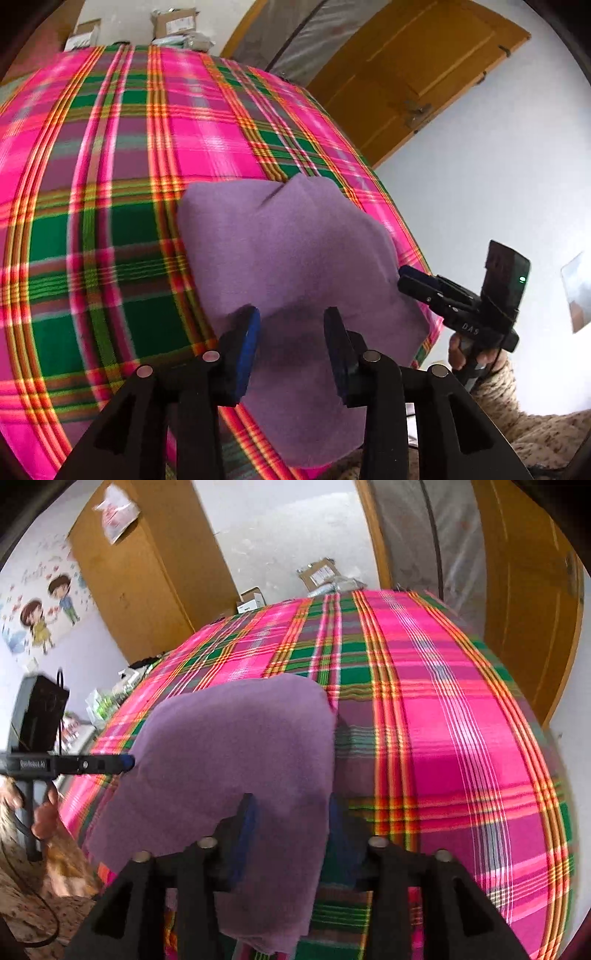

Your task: Fold clothes

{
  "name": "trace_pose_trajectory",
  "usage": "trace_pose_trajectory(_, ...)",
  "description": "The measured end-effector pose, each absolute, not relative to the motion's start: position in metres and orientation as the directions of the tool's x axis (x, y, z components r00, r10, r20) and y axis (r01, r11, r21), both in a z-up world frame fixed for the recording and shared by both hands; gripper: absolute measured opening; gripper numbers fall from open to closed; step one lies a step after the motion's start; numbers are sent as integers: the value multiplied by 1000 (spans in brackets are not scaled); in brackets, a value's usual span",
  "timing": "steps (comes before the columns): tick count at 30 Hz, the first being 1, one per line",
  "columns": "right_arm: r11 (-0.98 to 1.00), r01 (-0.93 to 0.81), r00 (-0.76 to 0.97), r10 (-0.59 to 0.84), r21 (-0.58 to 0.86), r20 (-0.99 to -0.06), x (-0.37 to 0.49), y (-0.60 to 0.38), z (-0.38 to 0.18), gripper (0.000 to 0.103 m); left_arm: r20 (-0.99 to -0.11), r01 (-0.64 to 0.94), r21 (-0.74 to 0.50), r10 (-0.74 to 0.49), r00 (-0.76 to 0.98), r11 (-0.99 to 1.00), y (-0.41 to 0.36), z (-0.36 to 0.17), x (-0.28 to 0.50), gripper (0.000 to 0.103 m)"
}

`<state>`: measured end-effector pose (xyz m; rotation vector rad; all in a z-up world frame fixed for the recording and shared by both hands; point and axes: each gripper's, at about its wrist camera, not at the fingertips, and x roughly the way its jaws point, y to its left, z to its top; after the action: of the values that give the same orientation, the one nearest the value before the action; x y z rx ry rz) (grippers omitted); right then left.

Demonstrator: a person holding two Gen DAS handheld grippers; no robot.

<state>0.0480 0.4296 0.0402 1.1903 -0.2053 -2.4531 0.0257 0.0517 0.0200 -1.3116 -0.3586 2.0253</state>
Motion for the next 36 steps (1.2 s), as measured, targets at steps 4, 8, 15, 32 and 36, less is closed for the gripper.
trace_pose_trajectory(4,-870,256,-495,-492,420,-716,36,448,33,48,-686,-361,-598,690,-231,-716,41,15,19,37)
trace_pose_trajectory(8,-830,258,-425,-557,494,-714,22,455,25,48,-674,-321,-654,720,-163,-685,36,5,10,38)
trace_pose_trajectory(15,-777,281,-348,-630,564,-694,7,456,13,49,-654,-240,-706,744,-141,-666,21,-1,1,38)
trace_pose_trajectory(32,-739,388,-275,-663,551,-696,-18,423,16,59,-766,-263,-578,625,-151,-773,44,-2,10,70)
trace_pose_trajectory(36,-756,399,-287,-640,518,-713,-16,414,17,59,-787,-269,-539,591,-177,-798,50,3,17,70)
